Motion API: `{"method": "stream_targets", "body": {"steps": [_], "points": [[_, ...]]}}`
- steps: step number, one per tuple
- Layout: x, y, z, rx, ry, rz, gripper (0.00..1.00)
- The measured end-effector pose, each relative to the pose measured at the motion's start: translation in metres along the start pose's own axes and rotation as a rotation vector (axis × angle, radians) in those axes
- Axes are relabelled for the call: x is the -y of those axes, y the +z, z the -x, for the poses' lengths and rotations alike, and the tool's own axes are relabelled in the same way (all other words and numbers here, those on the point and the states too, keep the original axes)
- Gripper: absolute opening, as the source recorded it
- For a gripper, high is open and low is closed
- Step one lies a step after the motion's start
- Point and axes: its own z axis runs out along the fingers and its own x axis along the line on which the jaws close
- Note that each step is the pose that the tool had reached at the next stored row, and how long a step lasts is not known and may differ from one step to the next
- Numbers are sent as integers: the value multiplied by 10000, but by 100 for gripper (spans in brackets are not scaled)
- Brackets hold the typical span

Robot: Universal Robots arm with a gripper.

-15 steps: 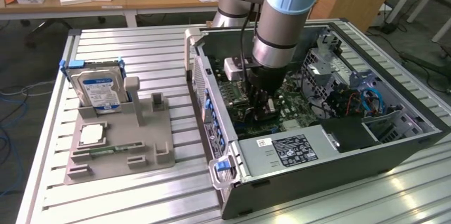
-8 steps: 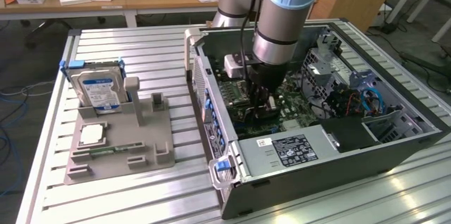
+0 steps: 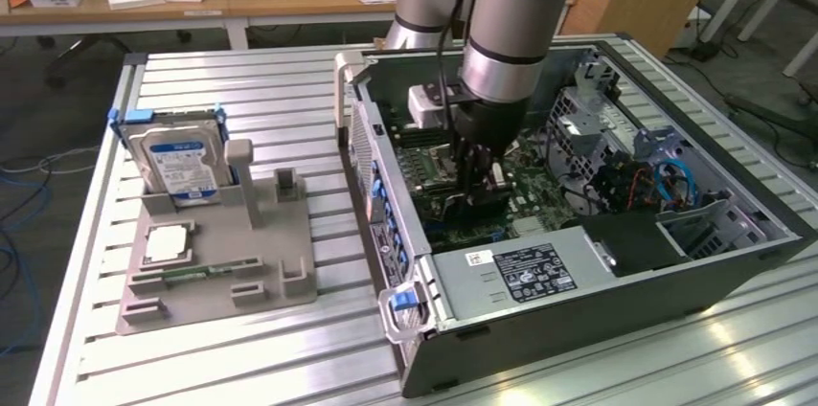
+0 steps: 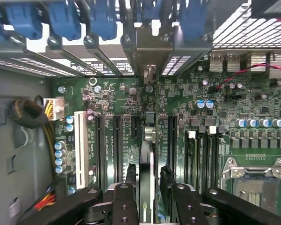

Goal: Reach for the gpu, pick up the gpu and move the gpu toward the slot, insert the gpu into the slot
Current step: 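Insert the gpu into the slot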

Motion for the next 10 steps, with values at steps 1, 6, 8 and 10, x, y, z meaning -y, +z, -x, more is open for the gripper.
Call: {"method": "stream_targets", "body": {"steps": [1, 6, 8, 10], "points": [[-1, -27, -1, 0, 1, -20, 35], [-11, -151, -6, 4, 7, -157, 35], [-13, -208, -9, 5, 9, -211, 35], [-16, -259, -11, 6, 11, -259, 35]]}}
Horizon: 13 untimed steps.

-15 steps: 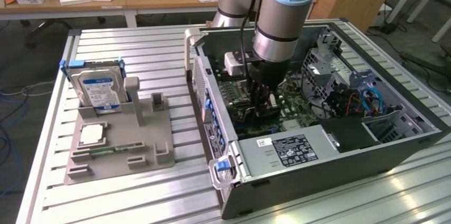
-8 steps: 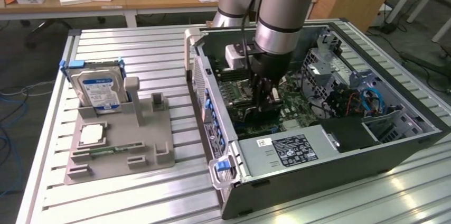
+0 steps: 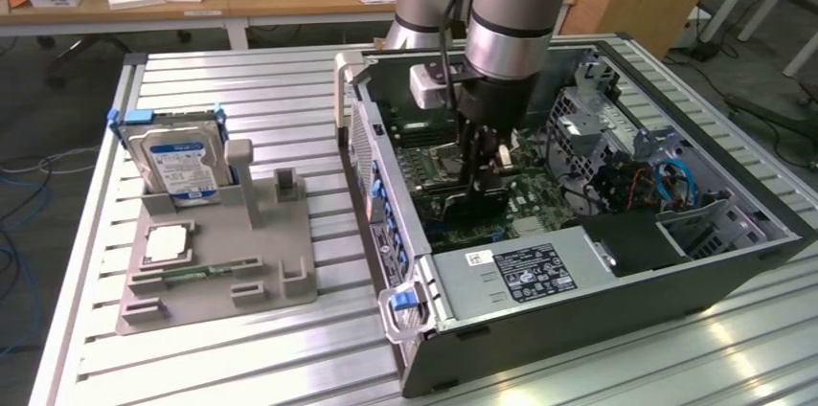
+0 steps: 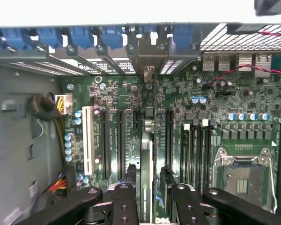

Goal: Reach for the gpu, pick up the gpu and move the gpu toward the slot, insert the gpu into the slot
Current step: 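Insert the gpu into the slot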

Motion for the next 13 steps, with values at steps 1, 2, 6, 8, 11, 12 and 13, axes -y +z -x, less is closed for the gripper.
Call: {"method": "stream_targets", "body": {"steps": [1, 2, 6, 8, 11, 12, 13], "points": [[-3, -15, -1, 0, 1, -25, 35], [-4, -19, -1, 2, 1, -40, 33], [-4, -20, -1, 7, 1, -42, 20], [-5, -20, -1, 6, 2, -42, 15], [-5, -20, -1, 7, 2, -42, 10], [-4, -20, -1, 7, 2, -41, 10], [-5, -20, -1, 7, 2, -42, 10]]}}
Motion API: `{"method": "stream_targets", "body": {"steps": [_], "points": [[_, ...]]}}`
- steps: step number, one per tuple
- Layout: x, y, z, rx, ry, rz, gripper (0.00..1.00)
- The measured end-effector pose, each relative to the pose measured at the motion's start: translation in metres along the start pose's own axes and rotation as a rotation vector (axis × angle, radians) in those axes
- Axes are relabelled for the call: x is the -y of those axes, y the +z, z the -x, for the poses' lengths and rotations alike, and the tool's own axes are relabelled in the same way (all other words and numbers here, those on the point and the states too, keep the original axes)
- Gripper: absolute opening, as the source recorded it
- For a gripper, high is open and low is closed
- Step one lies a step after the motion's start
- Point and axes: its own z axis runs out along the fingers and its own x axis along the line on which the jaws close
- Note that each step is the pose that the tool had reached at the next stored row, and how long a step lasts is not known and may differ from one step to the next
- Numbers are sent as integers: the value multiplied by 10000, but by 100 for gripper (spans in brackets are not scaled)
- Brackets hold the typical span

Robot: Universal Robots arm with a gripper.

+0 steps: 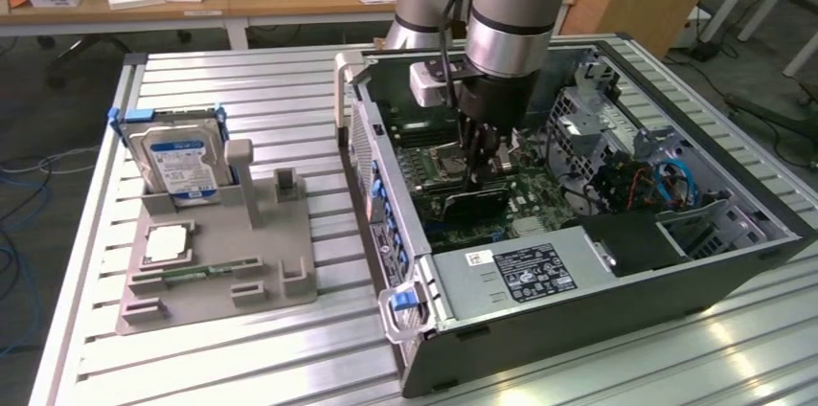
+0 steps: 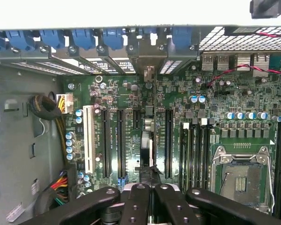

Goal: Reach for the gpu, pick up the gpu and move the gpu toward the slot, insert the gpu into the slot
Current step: 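Insert the gpu into the slot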

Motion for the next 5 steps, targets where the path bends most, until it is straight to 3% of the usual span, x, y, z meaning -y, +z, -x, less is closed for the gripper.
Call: {"method": "stream_targets", "body": {"steps": [5], "points": [[0, 0, 0, 0, 0, 0, 10]]}}
